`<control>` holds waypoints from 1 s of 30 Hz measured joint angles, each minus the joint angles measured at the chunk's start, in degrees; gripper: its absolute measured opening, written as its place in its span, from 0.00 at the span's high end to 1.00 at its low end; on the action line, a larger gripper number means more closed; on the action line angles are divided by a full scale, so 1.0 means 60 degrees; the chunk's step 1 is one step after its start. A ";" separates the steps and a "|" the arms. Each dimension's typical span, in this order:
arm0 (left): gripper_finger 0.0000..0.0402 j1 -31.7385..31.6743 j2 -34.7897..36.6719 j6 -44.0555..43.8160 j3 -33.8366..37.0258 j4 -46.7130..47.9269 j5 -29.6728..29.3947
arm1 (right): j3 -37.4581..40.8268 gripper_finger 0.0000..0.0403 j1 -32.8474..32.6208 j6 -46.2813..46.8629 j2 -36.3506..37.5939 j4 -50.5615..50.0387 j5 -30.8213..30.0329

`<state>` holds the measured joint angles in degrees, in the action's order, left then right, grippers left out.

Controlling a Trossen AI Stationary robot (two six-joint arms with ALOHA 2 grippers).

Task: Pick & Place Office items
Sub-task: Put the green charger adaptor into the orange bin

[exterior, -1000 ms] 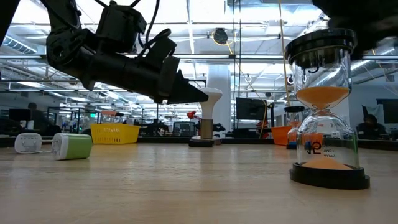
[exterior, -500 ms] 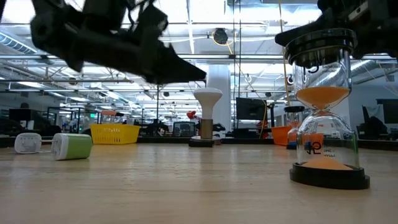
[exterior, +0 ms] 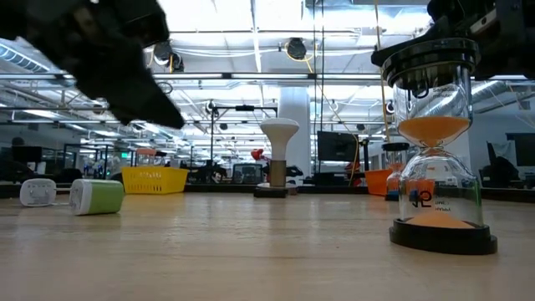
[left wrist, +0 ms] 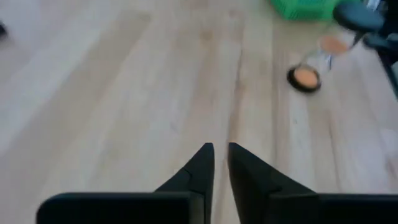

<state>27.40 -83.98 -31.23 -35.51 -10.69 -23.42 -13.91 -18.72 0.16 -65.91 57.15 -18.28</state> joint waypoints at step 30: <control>0.33 0.1631 -0.2159 -0.5936 -0.2764 0.6997 -0.1181 | -0.0011 0.99 -0.0022 0.0106 -0.0736 0.0086 -0.0229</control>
<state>37.19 -96.93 -66.84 -52.10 31.29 -30.51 -13.98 -18.85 0.80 -70.32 57.67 -19.66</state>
